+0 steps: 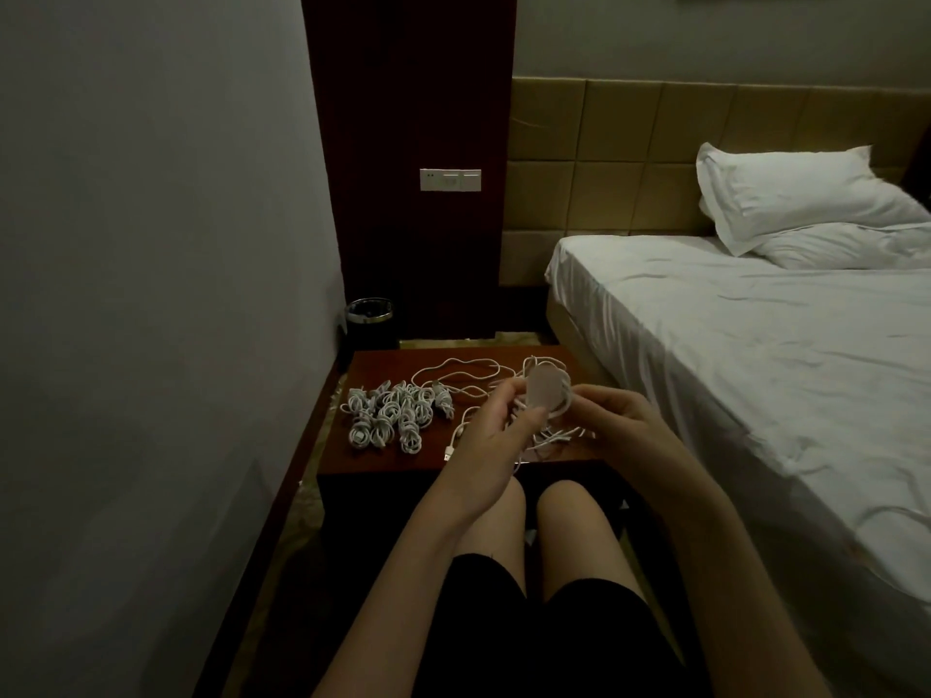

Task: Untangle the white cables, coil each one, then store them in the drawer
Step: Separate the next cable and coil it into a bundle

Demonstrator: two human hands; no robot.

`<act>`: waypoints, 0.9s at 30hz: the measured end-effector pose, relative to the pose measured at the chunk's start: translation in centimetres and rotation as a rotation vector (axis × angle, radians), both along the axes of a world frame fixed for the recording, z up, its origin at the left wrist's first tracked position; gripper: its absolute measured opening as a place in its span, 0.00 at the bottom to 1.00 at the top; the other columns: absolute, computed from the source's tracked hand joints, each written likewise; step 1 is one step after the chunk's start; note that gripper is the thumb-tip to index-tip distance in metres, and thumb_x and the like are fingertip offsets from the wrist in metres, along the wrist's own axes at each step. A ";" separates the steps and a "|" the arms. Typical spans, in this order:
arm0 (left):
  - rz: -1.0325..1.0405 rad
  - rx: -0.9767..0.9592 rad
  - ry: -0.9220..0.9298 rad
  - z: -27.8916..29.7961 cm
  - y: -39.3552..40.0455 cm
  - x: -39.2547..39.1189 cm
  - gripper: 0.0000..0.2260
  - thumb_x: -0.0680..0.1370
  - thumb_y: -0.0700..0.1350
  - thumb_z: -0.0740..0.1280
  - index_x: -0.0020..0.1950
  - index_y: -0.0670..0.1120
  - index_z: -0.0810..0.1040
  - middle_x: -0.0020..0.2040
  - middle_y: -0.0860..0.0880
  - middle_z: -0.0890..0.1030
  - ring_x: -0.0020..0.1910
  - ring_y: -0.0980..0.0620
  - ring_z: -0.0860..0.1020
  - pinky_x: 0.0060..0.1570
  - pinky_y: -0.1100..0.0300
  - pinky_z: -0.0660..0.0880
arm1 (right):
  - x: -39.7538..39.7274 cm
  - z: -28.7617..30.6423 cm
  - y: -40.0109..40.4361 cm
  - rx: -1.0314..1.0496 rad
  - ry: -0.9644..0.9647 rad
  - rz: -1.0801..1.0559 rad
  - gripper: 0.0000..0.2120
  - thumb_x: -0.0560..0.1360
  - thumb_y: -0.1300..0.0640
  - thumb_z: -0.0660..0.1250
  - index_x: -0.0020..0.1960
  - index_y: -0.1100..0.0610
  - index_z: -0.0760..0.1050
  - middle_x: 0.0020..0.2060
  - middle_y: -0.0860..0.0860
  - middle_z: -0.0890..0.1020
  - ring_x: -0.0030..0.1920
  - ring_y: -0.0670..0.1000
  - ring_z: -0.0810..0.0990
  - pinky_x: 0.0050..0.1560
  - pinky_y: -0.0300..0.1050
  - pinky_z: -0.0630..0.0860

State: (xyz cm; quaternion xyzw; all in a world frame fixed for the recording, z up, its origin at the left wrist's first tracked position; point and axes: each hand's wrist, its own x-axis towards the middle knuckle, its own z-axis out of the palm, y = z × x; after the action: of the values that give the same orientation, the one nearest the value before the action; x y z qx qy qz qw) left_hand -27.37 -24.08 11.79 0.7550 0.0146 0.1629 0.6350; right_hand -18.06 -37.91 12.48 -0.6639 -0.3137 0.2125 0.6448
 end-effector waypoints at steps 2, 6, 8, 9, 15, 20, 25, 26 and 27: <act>-0.001 -0.002 0.006 0.2 -0.1 0.1 0.12 0.82 0.47 0.60 0.65 0.49 0.73 0.59 0.52 0.78 0.58 0.58 0.77 0.55 0.66 0.74 | -0.1 -0.2 0.3 0.028 0.028 -0.011 0.13 0.77 0.55 0.64 0.56 0.61 0.80 0.48 0.60 0.82 0.47 0.56 0.82 0.51 0.54 0.80; -0.012 -0.025 0.009 0.3 -0.3 0.1 0.15 0.81 0.47 0.61 0.68 0.47 0.71 0.57 0.54 0.78 0.54 0.65 0.78 0.49 0.73 0.73 | -0.6 -0.3 0.5 0.131 0.049 -0.066 0.13 0.75 0.54 0.64 0.54 0.60 0.80 0.45 0.55 0.83 0.45 0.53 0.82 0.46 0.52 0.81; -0.017 -0.036 0.007 0.1 -0.2 0.3 0.15 0.82 0.46 0.61 0.68 0.46 0.72 0.57 0.55 0.78 0.51 0.67 0.78 0.47 0.75 0.73 | -0.8 -0.3 0.6 0.136 0.049 -0.066 0.13 0.74 0.53 0.65 0.53 0.59 0.80 0.46 0.55 0.83 0.46 0.53 0.82 0.47 0.53 0.80; -0.014 -0.044 0.011 0.0 -0.2 0.3 0.15 0.82 0.46 0.61 0.68 0.46 0.72 0.57 0.54 0.79 0.51 0.68 0.78 0.46 0.75 0.72 | -0.8 -0.3 0.7 0.133 0.054 -0.071 0.13 0.74 0.53 0.65 0.52 0.58 0.80 0.46 0.55 0.83 0.47 0.53 0.82 0.47 0.52 0.80; 0.004 -0.063 0.032 0.0 -0.1 0.6 0.12 0.81 0.45 0.62 0.65 0.46 0.73 0.54 0.55 0.79 0.47 0.69 0.78 0.44 0.75 0.73 | -1.7 -0.4 1.6 0.136 -0.003 -0.205 0.12 0.75 0.48 0.64 0.50 0.56 0.80 0.44 0.55 0.84 0.46 0.53 0.83 0.47 0.49 0.80; 0.008 -0.102 0.048 -0.6 0.1 0.7 0.13 0.82 0.45 0.62 0.66 0.45 0.74 0.57 0.49 0.81 0.55 0.58 0.80 0.53 0.65 0.76 | -2.4 -0.4 2.3 0.105 -0.266 -0.270 0.03 0.75 0.59 0.69 0.46 0.52 0.79 0.41 0.52 0.84 0.42 0.52 0.83 0.43 0.45 0.81; -0.028 -0.334 0.047 -1.3 0.0 1.1 0.11 0.81 0.46 0.63 0.61 0.46 0.77 0.56 0.48 0.82 0.58 0.51 0.80 0.60 0.54 0.76 | -2.1 -0.8 1.9 0.124 -0.132 -0.232 0.04 0.76 0.60 0.67 0.48 0.57 0.81 0.42 0.56 0.84 0.44 0.57 0.83 0.45 0.52 0.81; -0.043 -0.395 0.043 -1.3 0.0 1.2 0.09 0.81 0.44 0.62 0.59 0.46 0.78 0.54 0.48 0.83 0.56 0.52 0.81 0.59 0.55 0.77 | -2.1 -0.8 1.9 0.132 -0.089 -0.222 0.05 0.76 0.60 0.67 0.49 0.58 0.81 0.43 0.56 0.84 0.45 0.57 0.83 0.46 0.52 0.81; -0.061 -0.467 0.039 -1.3 -0.1 1.1 0.08 0.82 0.41 0.60 0.57 0.45 0.78 0.50 0.49 0.84 0.52 0.54 0.82 0.54 0.58 0.78 | -2.2 -0.9 1.9 0.141 -0.051 -0.213 0.05 0.76 0.60 0.67 0.49 0.59 0.80 0.43 0.56 0.84 0.44 0.56 0.84 0.46 0.51 0.81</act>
State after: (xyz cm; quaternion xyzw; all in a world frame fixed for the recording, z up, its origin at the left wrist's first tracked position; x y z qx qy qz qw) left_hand -26.25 -24.19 10.53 0.5908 0.0413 0.1210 0.7966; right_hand -20.23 -35.96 11.61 -0.6516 -0.2718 0.1030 0.7006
